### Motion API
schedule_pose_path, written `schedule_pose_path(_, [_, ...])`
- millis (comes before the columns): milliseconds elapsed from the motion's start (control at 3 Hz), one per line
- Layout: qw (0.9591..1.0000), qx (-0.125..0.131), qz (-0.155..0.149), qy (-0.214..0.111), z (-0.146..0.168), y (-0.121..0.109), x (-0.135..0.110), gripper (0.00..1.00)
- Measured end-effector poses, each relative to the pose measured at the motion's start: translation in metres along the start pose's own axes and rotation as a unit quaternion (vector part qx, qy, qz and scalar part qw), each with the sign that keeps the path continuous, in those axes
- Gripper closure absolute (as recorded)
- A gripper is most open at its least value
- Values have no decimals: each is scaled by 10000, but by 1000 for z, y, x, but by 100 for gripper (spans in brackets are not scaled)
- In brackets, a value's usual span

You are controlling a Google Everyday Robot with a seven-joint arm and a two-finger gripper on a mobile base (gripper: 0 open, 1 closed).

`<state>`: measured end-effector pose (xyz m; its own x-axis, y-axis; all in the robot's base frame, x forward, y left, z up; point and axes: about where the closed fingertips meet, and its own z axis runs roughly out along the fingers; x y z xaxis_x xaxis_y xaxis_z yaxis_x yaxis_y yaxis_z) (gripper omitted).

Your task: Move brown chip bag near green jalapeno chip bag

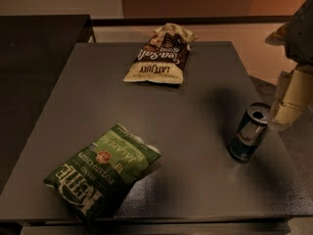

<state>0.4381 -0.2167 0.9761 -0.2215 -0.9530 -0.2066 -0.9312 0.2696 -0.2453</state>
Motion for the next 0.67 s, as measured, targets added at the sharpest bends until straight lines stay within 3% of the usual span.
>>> schedule_pose_path(333, [10000,1,0,-1,0,0,0,0])
schedule_pose_path(667, [9998,-14,84,-155,0,-8,-19,0])
